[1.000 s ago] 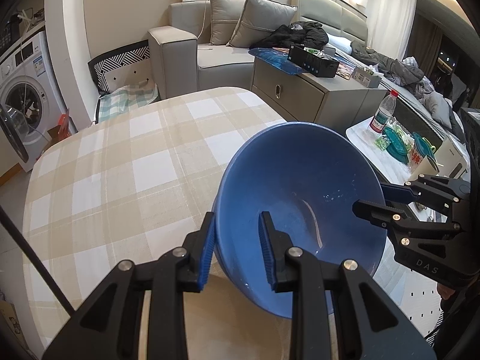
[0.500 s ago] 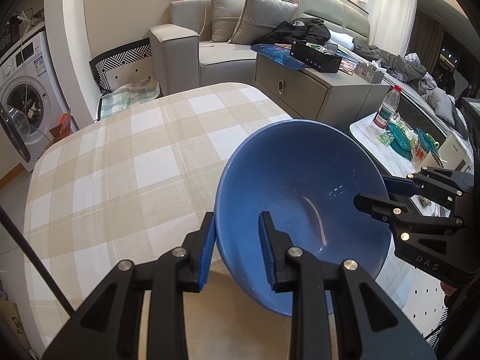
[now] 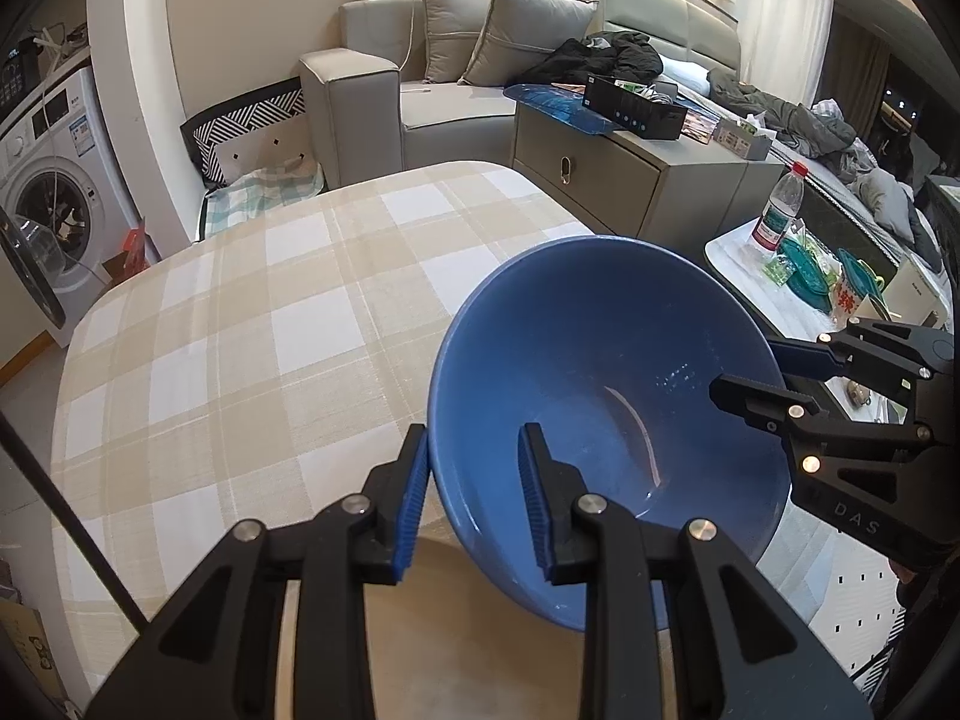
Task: Organize plates and bowls
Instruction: 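Lower the gripped blue bowl into the other blue bowl with both grippers, then open the left gripper off the bowl rim while the right gripper opens and withdraws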
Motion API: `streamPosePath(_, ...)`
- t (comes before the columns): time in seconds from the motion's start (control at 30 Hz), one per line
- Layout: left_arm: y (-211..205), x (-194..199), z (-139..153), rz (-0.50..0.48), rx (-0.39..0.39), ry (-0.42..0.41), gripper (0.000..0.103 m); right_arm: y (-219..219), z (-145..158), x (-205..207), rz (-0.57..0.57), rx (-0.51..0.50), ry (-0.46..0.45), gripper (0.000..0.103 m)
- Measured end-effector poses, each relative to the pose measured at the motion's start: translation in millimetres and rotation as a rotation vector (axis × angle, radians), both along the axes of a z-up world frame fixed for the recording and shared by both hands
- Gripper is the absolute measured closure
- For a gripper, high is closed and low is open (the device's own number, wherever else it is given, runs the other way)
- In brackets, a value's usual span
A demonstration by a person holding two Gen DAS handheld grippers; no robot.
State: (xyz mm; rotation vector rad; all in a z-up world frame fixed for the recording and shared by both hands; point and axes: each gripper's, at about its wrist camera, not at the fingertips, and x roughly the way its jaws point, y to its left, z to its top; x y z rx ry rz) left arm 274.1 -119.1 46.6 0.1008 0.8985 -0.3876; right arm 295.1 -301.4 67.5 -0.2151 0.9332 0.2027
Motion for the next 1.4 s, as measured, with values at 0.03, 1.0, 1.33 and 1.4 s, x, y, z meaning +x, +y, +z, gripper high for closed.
streamPosePath(0.03,0,-1,0,-0.003,0.004,-0.002,0.073,0,0,0,0.001,-0.002,0.000,0.071)
streamPosePath(1.0,12,-5,-4,0.008,-0.033,-0.007,0.047,-17,1,-4,-0.008,0.057,-0.024,0.033)
streamPosePath(1.33,22,-7,-10,0.049,-0.048,0.002,0.041,-31,-9,-5,-0.036,0.138,-0.009,0.016)
streamPosePath(1.4,22,-7,-11,0.050,-0.049,0.002,0.041,-33,-10,-4,-0.040,0.154,-0.007,0.015)
